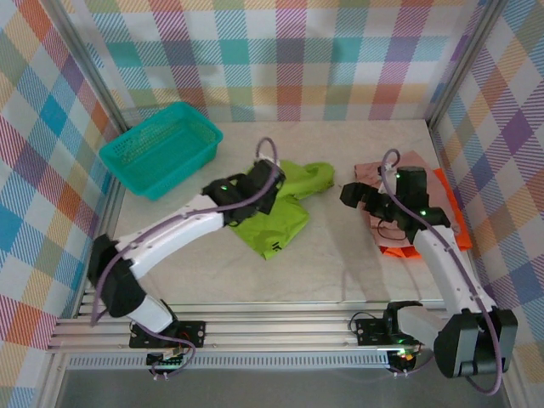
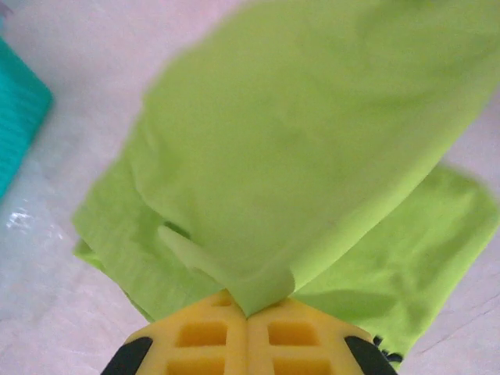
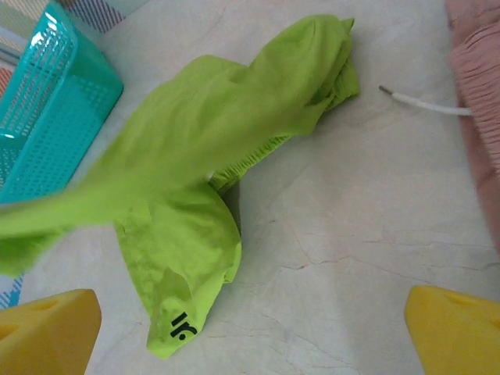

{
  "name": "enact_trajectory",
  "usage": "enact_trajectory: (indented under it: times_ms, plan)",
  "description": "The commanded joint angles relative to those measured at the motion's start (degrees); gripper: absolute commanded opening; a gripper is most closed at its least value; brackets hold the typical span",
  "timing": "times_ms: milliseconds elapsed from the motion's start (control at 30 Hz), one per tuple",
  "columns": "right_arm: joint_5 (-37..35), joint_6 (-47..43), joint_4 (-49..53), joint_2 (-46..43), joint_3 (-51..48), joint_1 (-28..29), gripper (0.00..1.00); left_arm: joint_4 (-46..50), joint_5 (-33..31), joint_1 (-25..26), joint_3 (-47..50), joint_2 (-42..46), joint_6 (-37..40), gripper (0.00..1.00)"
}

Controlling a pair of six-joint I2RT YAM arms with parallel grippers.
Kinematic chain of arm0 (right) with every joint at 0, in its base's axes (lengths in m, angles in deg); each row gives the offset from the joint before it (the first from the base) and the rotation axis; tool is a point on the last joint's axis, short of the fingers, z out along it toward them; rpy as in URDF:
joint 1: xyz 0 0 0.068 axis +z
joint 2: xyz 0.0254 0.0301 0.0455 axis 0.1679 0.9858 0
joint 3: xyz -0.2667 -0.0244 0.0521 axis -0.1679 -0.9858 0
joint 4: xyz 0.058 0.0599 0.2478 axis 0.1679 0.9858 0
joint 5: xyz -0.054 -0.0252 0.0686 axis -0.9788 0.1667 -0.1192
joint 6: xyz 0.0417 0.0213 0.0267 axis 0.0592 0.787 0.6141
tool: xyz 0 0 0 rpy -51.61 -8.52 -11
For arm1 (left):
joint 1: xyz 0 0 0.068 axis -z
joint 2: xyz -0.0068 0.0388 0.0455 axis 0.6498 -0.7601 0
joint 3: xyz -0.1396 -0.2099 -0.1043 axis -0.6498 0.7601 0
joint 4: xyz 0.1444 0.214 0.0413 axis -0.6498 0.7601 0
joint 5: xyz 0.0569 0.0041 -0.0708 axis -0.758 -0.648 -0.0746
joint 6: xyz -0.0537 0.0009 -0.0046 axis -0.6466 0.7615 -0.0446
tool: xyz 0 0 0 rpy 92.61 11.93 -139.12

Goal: Fold and stack the shorts

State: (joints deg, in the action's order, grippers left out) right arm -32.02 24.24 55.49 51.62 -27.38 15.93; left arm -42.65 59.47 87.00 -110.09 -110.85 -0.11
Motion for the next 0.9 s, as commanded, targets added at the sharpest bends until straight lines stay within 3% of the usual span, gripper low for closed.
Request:
enact_trajectory:
  times_ms: [0, 167, 367, 600, 867]
  plan:
    - [-1.08, -3.08, -2.15, 3.17, 1.22, 3.37, 0.99, 2.49, 0.83, -6.8, -2.62, 2.97, 1.52, 0.0]
    - [-3.82, -3.21, -5.17, 9.17, 2.69, 6.92, 1.0, 4.32, 8.6, -18.96, -8.28, 0.15, 1.89, 0.0]
    - [-5.5, -4.52, -6.72, 20.3, 8.83, 9.64, 0.96, 5.42, 14.56, -27.24, -15.7, -9.53, 3.11, 0.0]
    - [-4.37, -7.4, -7.55, 35.52, 19.4, 9.82, 0.88, 5.79, 16.38, -29.25, -22.31, -17.96, 4.52, 0.0]
    - [-5.28, -8.77, -0.18, 49.15, 32.39, 8.61, 0.8, 5.91, 17.39, -30.21, -22.48, -19.52, 4.73, 0.0]
